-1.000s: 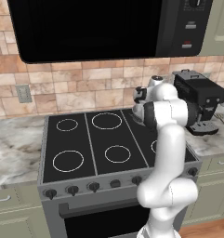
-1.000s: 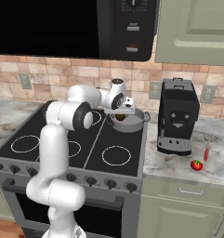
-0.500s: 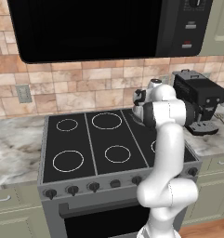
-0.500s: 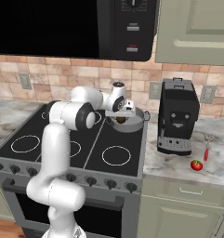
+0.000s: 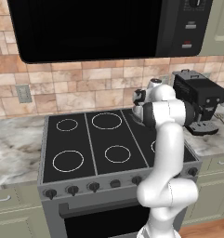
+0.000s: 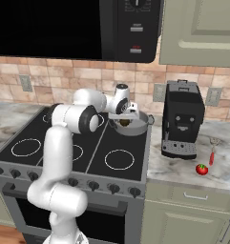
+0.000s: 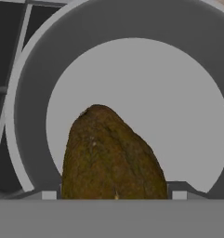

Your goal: Put the tomato and avocado in the pot. Retrieve the spatula and lightly stir the vegetables in the pot.

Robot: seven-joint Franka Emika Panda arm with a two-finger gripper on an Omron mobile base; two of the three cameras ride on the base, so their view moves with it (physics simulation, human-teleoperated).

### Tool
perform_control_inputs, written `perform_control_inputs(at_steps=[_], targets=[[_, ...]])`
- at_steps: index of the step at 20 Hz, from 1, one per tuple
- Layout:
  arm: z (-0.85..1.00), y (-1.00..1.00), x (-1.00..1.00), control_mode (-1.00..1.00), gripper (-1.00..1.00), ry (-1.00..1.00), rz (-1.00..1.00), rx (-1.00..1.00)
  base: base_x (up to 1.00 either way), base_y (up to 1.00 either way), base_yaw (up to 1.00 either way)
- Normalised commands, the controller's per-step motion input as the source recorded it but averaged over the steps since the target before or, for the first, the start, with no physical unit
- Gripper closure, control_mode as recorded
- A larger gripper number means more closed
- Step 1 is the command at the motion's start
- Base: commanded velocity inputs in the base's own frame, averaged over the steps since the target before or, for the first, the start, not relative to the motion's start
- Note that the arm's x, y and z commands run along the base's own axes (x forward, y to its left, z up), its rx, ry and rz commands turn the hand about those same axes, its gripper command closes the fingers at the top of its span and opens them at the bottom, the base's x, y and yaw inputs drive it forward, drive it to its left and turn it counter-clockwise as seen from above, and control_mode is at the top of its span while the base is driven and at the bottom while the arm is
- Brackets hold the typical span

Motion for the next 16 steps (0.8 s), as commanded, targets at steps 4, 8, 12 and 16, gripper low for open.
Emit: perform_control_inputs(at_steps=[4, 8, 12, 16], targets=[[0.00, -0.21, 0.00, -1.00, 1.00, 0.00, 0.00, 0.02, 0.00, 0.00, 0.00], [0.00, -0.07, 0.00, -1.00, -1.00, -0.02, 0.00, 0.04, 0.00, 0.00, 0.00], [0.00, 0.00, 0.00, -1.00, -1.00, 0.00, 0.00, 0.00, 0.00, 0.00, 0.00], [0.01, 0.00, 0.00, -1.00, -1.00, 0.00, 0.00, 0.00, 0.00, 0.00, 0.00]])
